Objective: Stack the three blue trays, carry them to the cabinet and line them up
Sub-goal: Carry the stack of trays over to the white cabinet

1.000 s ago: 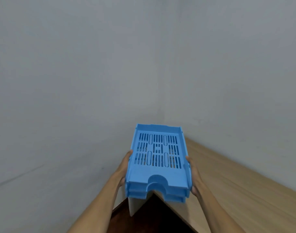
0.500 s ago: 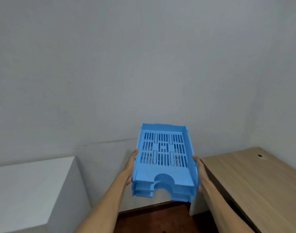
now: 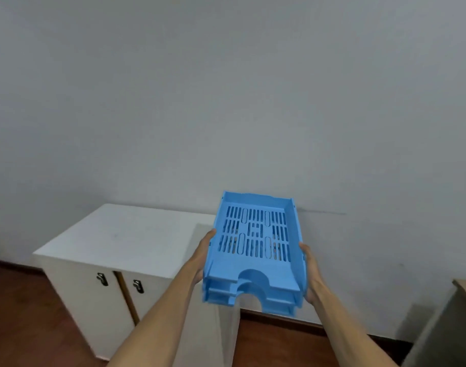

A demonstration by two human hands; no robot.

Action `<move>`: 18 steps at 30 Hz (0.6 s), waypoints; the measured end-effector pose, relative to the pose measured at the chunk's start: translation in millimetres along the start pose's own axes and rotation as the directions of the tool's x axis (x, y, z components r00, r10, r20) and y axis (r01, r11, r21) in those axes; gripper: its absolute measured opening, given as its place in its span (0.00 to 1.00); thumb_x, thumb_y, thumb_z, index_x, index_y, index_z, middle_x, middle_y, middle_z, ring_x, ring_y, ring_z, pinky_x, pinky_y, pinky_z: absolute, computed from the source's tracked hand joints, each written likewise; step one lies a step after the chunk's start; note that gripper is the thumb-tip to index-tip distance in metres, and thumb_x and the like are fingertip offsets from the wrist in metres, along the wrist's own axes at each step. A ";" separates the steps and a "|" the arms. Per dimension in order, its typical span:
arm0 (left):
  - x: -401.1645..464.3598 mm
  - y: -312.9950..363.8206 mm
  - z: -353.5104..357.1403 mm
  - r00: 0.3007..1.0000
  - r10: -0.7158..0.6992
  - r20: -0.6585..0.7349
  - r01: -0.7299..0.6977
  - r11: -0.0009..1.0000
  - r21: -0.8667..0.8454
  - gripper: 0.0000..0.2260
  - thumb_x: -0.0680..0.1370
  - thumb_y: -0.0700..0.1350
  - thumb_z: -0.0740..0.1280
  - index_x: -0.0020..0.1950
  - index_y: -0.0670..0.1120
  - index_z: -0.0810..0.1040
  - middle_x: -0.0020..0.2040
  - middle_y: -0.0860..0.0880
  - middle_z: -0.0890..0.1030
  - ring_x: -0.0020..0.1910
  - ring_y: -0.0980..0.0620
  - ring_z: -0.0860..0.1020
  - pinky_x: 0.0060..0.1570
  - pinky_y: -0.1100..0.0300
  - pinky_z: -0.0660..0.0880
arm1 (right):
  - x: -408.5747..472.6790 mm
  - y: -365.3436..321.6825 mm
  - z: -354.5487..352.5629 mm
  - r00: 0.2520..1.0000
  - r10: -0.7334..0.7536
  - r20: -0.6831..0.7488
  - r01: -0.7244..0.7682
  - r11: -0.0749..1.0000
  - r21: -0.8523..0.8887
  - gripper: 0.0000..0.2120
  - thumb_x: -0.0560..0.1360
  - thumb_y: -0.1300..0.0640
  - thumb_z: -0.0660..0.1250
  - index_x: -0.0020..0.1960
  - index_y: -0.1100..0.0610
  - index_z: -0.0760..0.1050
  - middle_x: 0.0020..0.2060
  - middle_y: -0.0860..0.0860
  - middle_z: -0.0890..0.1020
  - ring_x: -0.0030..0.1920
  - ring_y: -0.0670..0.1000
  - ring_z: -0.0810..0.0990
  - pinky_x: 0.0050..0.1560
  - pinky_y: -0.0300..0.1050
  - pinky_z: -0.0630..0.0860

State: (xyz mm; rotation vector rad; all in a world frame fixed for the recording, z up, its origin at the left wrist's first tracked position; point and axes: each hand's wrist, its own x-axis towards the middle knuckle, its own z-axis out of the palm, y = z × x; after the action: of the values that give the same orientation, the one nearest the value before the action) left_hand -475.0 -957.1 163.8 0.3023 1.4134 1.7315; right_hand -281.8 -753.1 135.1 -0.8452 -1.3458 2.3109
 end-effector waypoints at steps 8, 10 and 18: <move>2.6 9.7 -107.3 0.997 -0.001 -0.081 -0.003 0.999 -0.047 0.27 0.76 0.64 0.61 0.62 0.43 0.80 0.57 0.35 0.82 0.49 0.38 0.82 0.48 0.47 0.79 | 42.6 36.7 86.9 0.993 0.100 0.066 -0.098 0.995 -0.033 0.35 0.72 0.35 0.62 0.65 0.63 0.76 0.58 0.68 0.81 0.50 0.65 0.82 0.55 0.62 0.78; 12.2 14.3 -126.0 0.994 -0.007 -0.107 0.002 0.999 -0.047 0.27 0.77 0.64 0.61 0.62 0.43 0.80 0.57 0.35 0.83 0.49 0.38 0.83 0.47 0.47 0.80 | 60.5 43.3 100.3 0.992 0.109 0.067 -0.106 0.993 -0.042 0.36 0.71 0.35 0.63 0.65 0.63 0.75 0.58 0.68 0.81 0.50 0.65 0.82 0.57 0.65 0.77; 72.5 40.5 -178.2 0.998 0.007 -0.067 -0.009 0.999 -0.033 0.25 0.79 0.60 0.60 0.63 0.41 0.78 0.58 0.34 0.81 0.52 0.37 0.79 0.55 0.42 0.76 | 133.9 56.9 141.6 0.994 0.108 0.016 -0.107 0.993 -0.054 0.34 0.71 0.34 0.63 0.62 0.62 0.78 0.52 0.66 0.84 0.50 0.66 0.84 0.54 0.62 0.80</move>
State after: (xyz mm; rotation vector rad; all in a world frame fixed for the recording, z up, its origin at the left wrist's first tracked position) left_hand -653.7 -1025.2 118.0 0.2337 1.4311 1.7848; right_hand -474.8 -801.9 95.6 -0.9364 -1.4084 2.3787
